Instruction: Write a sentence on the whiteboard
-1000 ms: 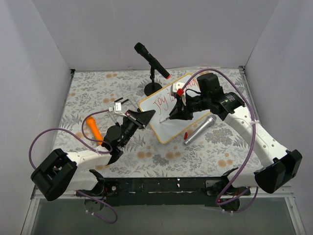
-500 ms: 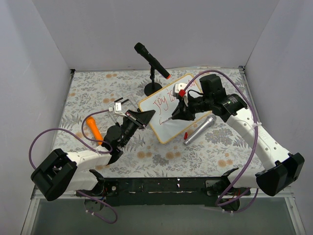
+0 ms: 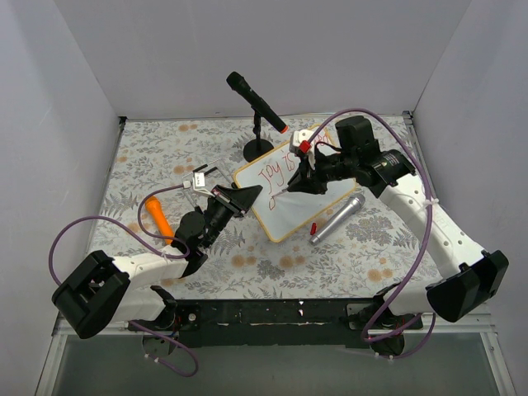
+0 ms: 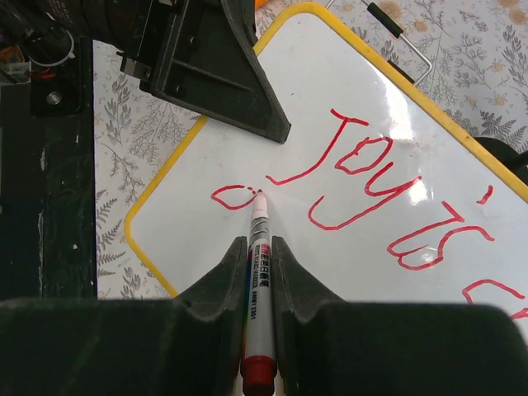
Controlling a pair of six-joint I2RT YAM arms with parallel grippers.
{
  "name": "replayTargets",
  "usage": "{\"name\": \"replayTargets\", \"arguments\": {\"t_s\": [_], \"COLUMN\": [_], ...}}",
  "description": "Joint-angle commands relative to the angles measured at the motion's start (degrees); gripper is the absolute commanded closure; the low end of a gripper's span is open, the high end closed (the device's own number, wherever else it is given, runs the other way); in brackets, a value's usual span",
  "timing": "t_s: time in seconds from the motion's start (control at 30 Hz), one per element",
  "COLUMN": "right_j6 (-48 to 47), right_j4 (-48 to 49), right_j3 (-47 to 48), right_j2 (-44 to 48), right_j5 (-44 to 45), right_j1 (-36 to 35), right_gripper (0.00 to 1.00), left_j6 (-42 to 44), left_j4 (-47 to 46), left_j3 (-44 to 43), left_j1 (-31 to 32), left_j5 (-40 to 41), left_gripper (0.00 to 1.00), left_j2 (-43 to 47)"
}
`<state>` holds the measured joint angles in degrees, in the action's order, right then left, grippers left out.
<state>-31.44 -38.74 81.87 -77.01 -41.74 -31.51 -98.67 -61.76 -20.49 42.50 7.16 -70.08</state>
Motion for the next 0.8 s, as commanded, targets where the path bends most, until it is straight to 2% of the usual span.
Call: {"name": "replayTargets", "arguments": {"t_s": [0.0, 0.4, 0.77], "right_j6": [0.1, -2.6, -4.7], "right_j4": [1.8, -1.5, -4.2], "right_j3": [0.1, -6.8, -8.6], "right_j2": [0.5, 5.3, 6.3], "right_j5": [-0.1, -0.5, -3.6], "right_j1": [0.1, 0.1, -0.7], "right_gripper": [0.99, 0.99, 0.99], "left_j6": [-1.7, -1.5, -1.3], "left_j4": [-8.1, -8.0, -7.7], "left_j3": [-1.9, -1.7, -1.5], "left_j1": [0.3, 0.3, 0.3], "left_j5": [0.2, 0.6, 0.9], "left_gripper": [1.0, 1.0, 1.0], "left_j2": [2.6, 2.8, 3.4]}}
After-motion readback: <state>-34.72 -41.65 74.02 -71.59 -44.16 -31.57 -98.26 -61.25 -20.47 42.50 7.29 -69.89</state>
